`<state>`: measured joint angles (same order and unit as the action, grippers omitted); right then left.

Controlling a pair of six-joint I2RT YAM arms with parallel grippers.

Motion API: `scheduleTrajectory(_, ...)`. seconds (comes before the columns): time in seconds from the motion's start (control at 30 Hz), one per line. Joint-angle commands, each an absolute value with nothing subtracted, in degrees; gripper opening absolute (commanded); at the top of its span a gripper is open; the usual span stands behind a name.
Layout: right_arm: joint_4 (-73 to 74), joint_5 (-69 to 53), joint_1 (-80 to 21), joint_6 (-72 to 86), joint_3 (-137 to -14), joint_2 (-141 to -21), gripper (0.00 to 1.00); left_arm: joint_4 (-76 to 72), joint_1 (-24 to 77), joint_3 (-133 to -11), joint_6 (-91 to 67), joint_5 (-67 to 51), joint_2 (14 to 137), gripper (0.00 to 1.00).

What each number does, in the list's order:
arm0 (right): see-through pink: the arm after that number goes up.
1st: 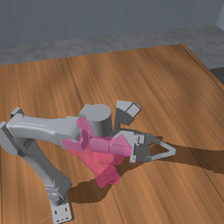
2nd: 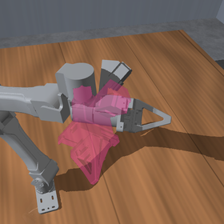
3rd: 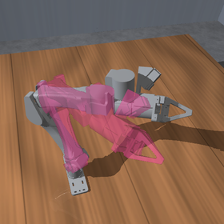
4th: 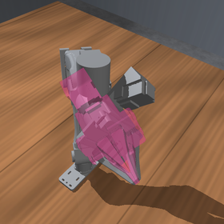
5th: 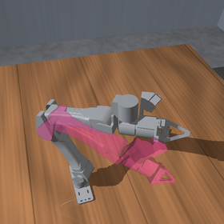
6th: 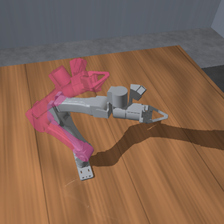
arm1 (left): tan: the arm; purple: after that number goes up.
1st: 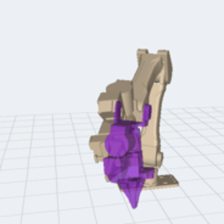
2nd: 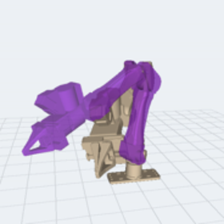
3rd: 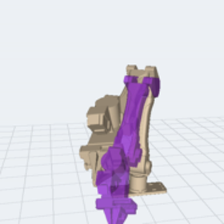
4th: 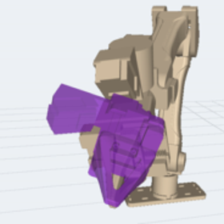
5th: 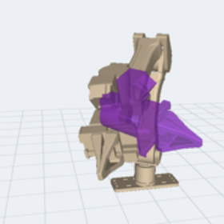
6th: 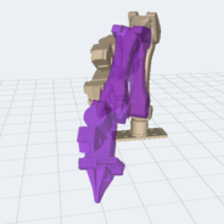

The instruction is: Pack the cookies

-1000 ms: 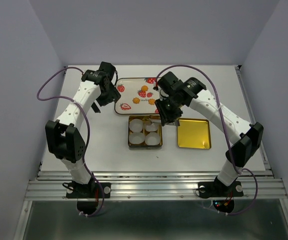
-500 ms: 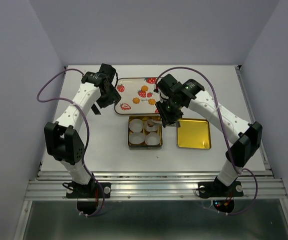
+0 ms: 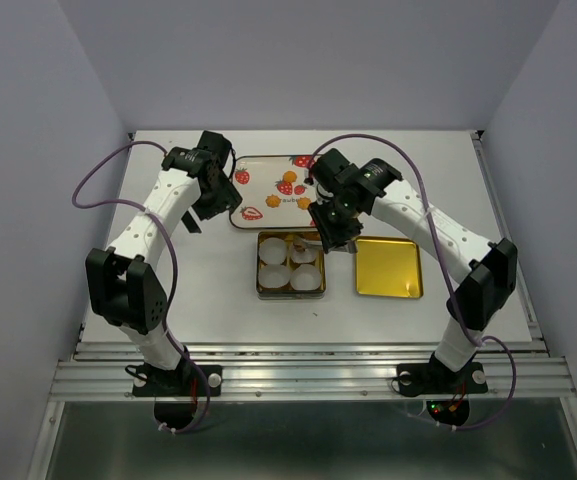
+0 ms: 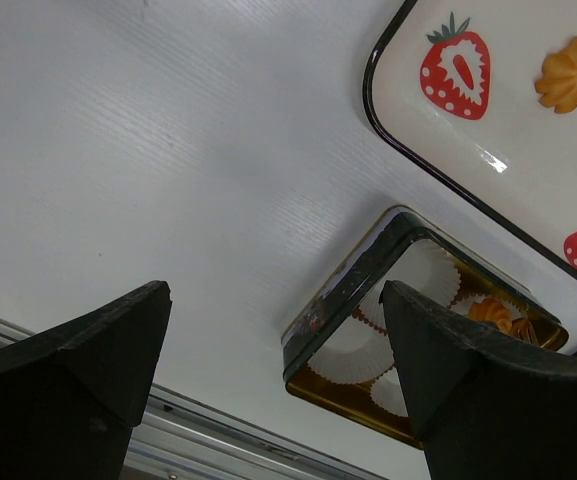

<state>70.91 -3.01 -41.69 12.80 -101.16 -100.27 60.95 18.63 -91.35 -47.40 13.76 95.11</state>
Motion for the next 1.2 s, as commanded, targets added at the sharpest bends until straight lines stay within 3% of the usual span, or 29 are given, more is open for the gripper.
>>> scheduleTrajectory(0.0,68.29,-2.29,-42.10,11.87,-101.69,-100.28,0.37,61.96,18.81,-90.70,-47.02,15.29,92.55,0.99)
scheduleTrajectory(1.17,68.73,-0.61,-42.10,11.07,-100.20,-97.29,0.39,61.96,18.81,-90.35,-46.14,15.64,92.46,0.99)
